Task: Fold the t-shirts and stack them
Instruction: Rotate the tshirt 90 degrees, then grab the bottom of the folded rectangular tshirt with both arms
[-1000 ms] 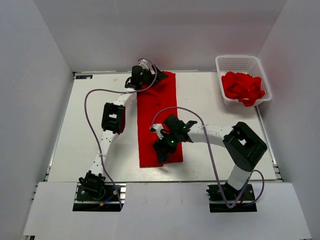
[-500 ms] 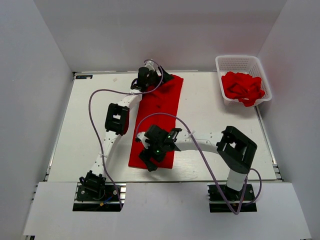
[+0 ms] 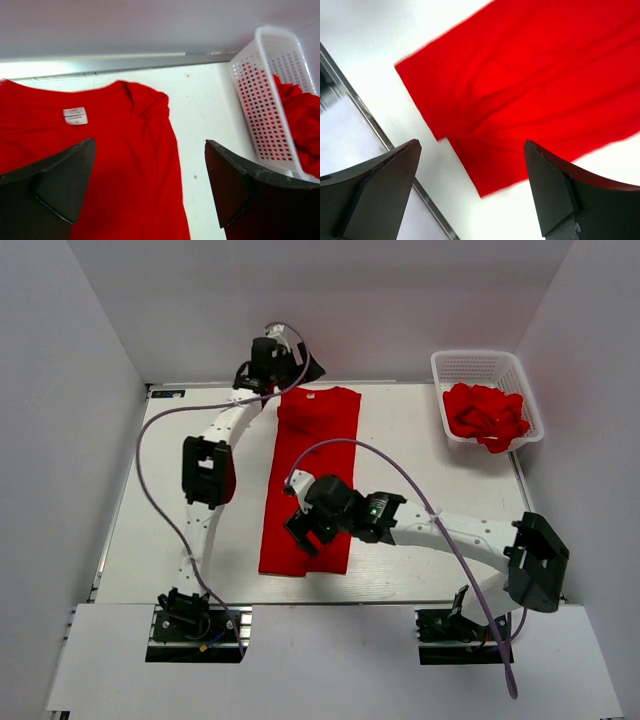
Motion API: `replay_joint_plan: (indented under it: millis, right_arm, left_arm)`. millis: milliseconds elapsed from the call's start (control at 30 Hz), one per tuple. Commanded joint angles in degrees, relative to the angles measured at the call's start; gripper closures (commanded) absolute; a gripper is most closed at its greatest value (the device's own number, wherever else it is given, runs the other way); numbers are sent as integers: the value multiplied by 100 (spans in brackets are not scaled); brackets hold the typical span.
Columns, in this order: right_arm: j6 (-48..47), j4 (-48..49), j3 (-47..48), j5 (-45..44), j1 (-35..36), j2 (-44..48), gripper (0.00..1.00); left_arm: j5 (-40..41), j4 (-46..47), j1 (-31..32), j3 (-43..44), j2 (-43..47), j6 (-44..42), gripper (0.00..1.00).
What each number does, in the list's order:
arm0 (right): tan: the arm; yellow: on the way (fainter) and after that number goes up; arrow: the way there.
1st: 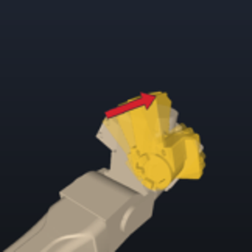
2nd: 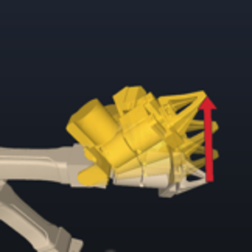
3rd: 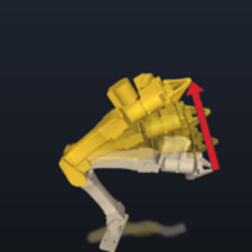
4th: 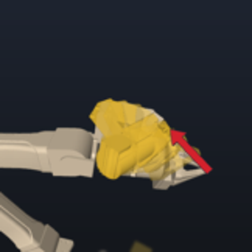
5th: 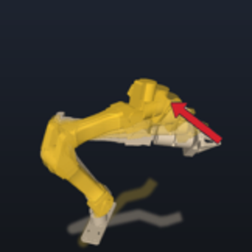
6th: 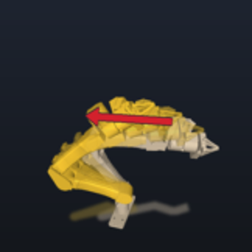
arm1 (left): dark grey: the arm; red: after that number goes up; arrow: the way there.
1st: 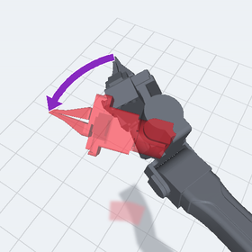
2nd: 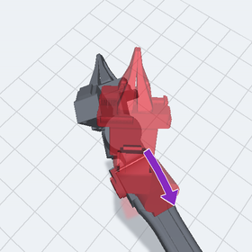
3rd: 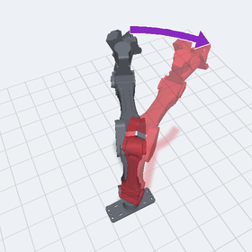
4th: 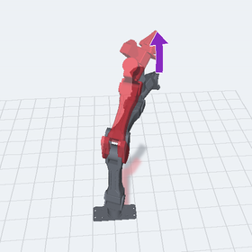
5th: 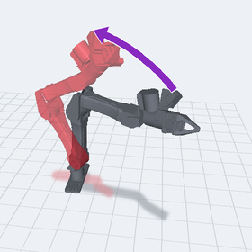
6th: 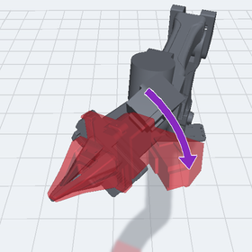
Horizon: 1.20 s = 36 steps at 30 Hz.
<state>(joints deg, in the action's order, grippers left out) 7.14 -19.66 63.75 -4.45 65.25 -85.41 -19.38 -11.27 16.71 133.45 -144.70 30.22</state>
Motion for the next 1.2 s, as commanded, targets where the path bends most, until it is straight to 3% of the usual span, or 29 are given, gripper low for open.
replay_joint_plan:
  millis: [0,67,133,167,200,267,300,400,533,600,667,1167]
  right_arm:
    - [-546,-345,-274,-424,145,384,10]
    - [-460,-678,-310,-836,198,490,10]
    - [-5,-1063,-363,-1197,251,507,10]
    - [407,-1153,-441,-1512,225,594,10]
    - [742,-1241,-477,-1707,225,639,10]
    - [1961,-1584,-670,-1910,189,735,10]
    - [2280,-1672,-731,-2041,181,919,10]
    - [3188,-1438,-1039,-1596,181,1043,10]
    - [3557,-1189,-1110,-1444,189,606,20]
    - [3741,-1399,-865,-1550,190,281,33]
    - [3830,-1549,-733,-1638,198,165,38]
    - [3883,-1102,-679,-1129,31,-582,39]
  left_arm:
    - [485,-1252,-10,-579,1975,-1023,0]
    - [846,-2332,-10,-1142,2672,-1307,0]
    - [1672,-2853,68,-2494,3880,-1308,0]
    - [1813,-2855,69,-3099,4358,-1308,0]
    - [1980,-2855,121,-4341,4824,-1256,0]
    - [1850,-2384,122,-5613,6208,-782,0]
    - [1684,-2224,122,-6689,6652,-641,0]
    - [1490,-2108,122,-8074,7926,-114,0]
    - [1620,-2608,122,-8668,8545,-51,0]
    - [1552,-2670,122,-9019,8625,-51,0]
    - [1253,-2521,122,-9440,8626,27,0]
    - [145,-1791,280,-10822,9232,81,0]
